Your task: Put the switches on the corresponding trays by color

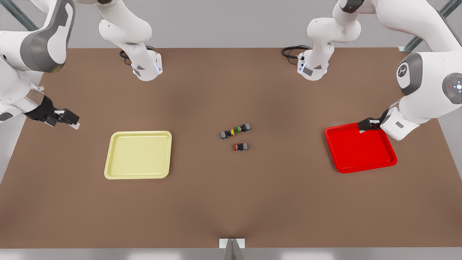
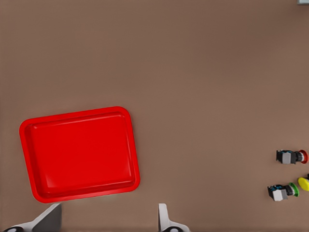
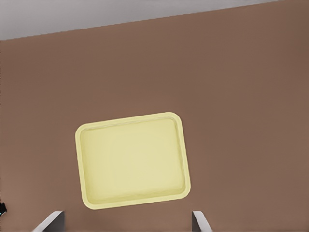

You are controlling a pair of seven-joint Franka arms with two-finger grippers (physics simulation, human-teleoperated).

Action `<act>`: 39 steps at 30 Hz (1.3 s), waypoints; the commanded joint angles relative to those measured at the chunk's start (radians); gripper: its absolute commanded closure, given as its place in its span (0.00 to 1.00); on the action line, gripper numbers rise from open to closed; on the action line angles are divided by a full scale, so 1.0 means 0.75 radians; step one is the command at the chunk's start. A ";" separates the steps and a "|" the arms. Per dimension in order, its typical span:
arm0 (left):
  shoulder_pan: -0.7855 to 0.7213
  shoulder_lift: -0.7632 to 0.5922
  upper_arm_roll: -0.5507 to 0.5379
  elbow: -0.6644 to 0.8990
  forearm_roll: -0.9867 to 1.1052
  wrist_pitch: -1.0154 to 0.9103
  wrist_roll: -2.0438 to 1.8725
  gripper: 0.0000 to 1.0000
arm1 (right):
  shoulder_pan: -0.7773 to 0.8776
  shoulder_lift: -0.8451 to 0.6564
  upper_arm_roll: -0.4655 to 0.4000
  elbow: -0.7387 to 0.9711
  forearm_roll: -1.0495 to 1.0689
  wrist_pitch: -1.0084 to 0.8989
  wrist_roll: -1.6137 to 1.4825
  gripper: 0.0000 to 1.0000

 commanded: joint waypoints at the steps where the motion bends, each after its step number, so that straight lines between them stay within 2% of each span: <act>1: 0.000 0.001 0.000 0.000 0.002 0.000 -0.004 0.00 | -0.004 -0.001 0.000 0.000 0.001 0.000 0.000 0.00; 3: -0.033 0.040 -0.022 -0.078 0.023 -0.066 -0.004 0.00 | -0.002 -0.001 0.000 0.000 -0.002 0.000 -0.002 0.00; 4: -0.129 0.074 -0.022 -0.129 0.008 -0.082 -0.130 0.00 | -0.002 0.001 0.000 0.000 0.001 0.002 -0.002 0.00; 6: -0.347 0.195 -0.027 -0.131 -0.008 0.020 -0.777 0.00 | -0.004 0.011 0.000 0.000 0.001 0.004 -0.006 0.00; 7: -0.437 0.252 -0.027 -0.149 -0.106 0.161 -1.170 0.00 | -0.004 0.040 0.000 0.022 -0.002 0.006 -0.008 0.00; 9: -0.550 0.254 -0.029 -0.368 -0.174 0.570 -1.695 0.00 | -0.004 0.052 0.000 0.025 0.003 0.006 -0.010 0.00; 11: -0.611 0.246 -0.029 -0.519 -0.208 0.777 -2.075 0.00 | -0.004 0.077 0.006 0.025 0.001 0.033 -0.012 0.00; 12: -0.642 0.263 -0.029 -0.524 -0.294 0.859 -2.220 0.00 | -0.002 0.083 0.022 0.023 0.027 0.033 -0.002 0.00; 14: -0.669 0.322 -0.029 -0.513 -0.390 0.912 -2.272 0.00 | -0.002 0.134 0.039 0.018 0.188 0.067 -0.012 0.00; 15: -0.712 0.348 -0.027 -0.511 -0.395 0.914 -2.292 0.00 | 0.041 0.158 0.094 0.020 0.183 0.070 -0.016 0.00; 18: -0.759 0.518 -0.029 -0.352 -0.399 0.922 -2.299 0.00 | 0.295 0.189 0.117 0.027 0.148 0.043 -0.057 0.00; 20: -0.795 0.526 -0.029 -0.407 -0.415 1.061 -2.343 0.00 | 0.330 0.189 0.186 0.000 0.134 0.014 -0.527 0.00; 22: -0.808 0.514 -0.029 -0.442 -0.417 1.061 -2.464 0.00 | 0.369 0.189 0.249 -0.020 0.030 0.033 -0.869 0.00; 23: -0.820 0.479 -0.029 -0.493 -0.419 1.075 -2.470 0.00 | 0.389 0.183 0.313 -0.084 -0.032 0.092 -0.959 0.00; 25: -0.836 0.496 -0.029 -0.511 -0.419 1.114 -2.491 0.00 | 0.393 0.189 0.344 -0.202 -0.030 0.282 -1.182 0.00; 27: -0.855 0.530 -0.029 -0.505 -0.421 1.202 -2.493 0.00 | 0.408 0.246 0.442 -0.311 -0.030 0.472 -1.282 0.00; 30: -0.853 0.561 -0.029 -0.497 -0.417 1.259 -2.491 0.00 | 0.414 0.316 0.511 -0.364 -0.026 0.626 -1.403 0.00; 35: -0.853 0.608 -0.029 -0.501 -0.421 1.280 -2.601 0.00 | 0.524 0.447 0.503 -0.360 -0.018 0.798 -1.485 0.00; 38: -0.853 0.616 -0.029 -0.499 -0.425 1.311 -2.605 0.00 | 0.536 0.502 0.513 -0.354 -0.016 0.800 -1.462 0.00; 39: -0.855 0.619 -0.029 -0.497 -0.427 1.311 -2.605 0.00 | 0.536 0.523 0.554 -0.356 -0.016 0.818 -1.444 0.00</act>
